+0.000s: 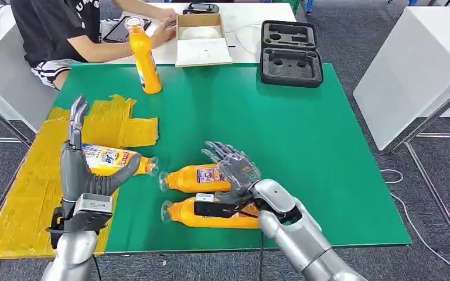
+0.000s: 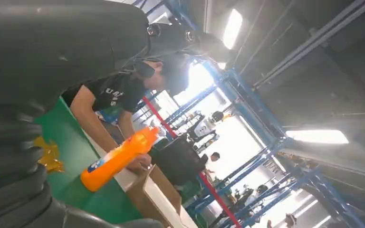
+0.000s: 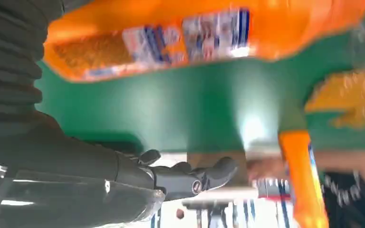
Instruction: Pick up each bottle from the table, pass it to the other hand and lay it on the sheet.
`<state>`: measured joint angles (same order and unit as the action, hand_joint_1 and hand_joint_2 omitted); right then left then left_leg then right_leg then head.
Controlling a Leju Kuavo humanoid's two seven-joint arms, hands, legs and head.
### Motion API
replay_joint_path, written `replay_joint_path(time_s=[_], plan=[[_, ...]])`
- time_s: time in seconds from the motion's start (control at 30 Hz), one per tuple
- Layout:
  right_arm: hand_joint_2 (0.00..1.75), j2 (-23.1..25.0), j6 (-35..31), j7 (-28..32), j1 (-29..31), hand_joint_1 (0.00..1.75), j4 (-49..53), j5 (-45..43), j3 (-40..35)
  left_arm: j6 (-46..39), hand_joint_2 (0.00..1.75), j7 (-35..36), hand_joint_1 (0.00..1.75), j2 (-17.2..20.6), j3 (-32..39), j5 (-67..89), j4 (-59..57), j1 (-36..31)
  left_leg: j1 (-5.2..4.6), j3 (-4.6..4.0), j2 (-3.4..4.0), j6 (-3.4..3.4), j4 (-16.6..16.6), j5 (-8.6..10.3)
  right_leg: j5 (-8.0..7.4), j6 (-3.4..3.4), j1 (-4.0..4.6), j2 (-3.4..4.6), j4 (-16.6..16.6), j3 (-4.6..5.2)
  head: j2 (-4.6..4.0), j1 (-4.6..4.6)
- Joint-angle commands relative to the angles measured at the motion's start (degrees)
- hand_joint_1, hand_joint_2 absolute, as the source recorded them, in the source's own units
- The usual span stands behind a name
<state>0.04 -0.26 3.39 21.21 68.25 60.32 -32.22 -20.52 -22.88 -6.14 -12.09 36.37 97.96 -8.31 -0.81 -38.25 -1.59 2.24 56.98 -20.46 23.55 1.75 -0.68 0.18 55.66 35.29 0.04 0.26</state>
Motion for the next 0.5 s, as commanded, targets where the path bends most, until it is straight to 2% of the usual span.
replay_joint_path(time_s=[0.03, 0.17, 0.23, 0.3, 0.37, 0.4, 0.5], plan=[[1.75, 1.64, -1.34, -2.35, 7.59, 0.00, -17.33, 0.59, -4.98, -0.04, 1.75, 0.54, 0.00, -0.69, 0.72, -0.36, -3.21, -1.36, 0.04, 0.39, 0.19, -0.17, 0.02, -0.18, 0.12, -0.06, 0.05, 0.06, -0.06, -0.40, 0.00, 0.02], [1.75, 1.64, -1.34, -2.35, 7.59, 0.00, -17.33, 0.59, -4.98, -0.04, 1.75, 0.54, 0.00, -0.69, 0.72, -0.36, -3.21, -1.36, 0.02, 0.22, 0.07, -0.10, -0.02, -0.08, 0.06, -0.04, 0.02, -0.01, -0.06, -0.24, 0.00, 0.02], [1.75, 1.43, -1.84, -4.92, 7.93, 0.00, -17.84, 1.90, -5.16, 0.18, 1.75, 0.69, 0.00, -0.84, 0.76, -0.21, -3.10, -1.15, 0.07, 0.46, 0.14, -0.21, 0.05, -0.23, 0.19, -0.09, 0.08, -0.01, -0.04, -0.51, 0.00, 0.04], [1.75, 1.38, -2.94, -7.24, 8.32, 0.00, -19.55, 2.96, -4.35, 0.39, 1.75, 0.79, 0.00, -0.98, 0.69, -0.01, -3.37, -0.97, 0.02, 0.20, 0.08, -0.10, -0.02, -0.08, 0.06, -0.04, 0.02, 0.00, -0.06, -0.22, 0.00, 0.02], [1.75, 1.35, -3.44, -8.06, 8.41, 0.00, -20.45, 3.52, -3.75, 0.29, 1.75, 0.83, 0.00, -1.07, 0.74, 0.04, -3.72, -1.11, 0.07, 0.53, 0.20, -0.24, 0.09, -0.29, 0.23, -0.10, 0.09, 0.03, -0.01, -0.58, 0.00, 0.02], [1.75, 1.34, -3.82, -8.62, 8.36, 0.00, -20.73, 4.12, -3.48, 0.17, 1.75, 0.84, 0.00, -1.03, 0.87, 0.04, -3.99, -1.19, 0.01, 0.19, 0.04, -0.10, -0.01, -0.07, 0.06, -0.03, 0.02, -0.04, -0.04, -0.22, 0.00, 0.02], [1.75, 1.33, -3.77, -9.69, 8.13, 0.00, -21.08, 5.45, -3.28, 0.01, 1.75, 0.87, 0.00, -0.94, 1.17, 0.03, -4.41, -1.05, 0.05, 0.39, 0.12, -0.18, 0.05, -0.19, 0.16, -0.07, 0.06, -0.01, -0.03, -0.43, 0.00, 0.02]])
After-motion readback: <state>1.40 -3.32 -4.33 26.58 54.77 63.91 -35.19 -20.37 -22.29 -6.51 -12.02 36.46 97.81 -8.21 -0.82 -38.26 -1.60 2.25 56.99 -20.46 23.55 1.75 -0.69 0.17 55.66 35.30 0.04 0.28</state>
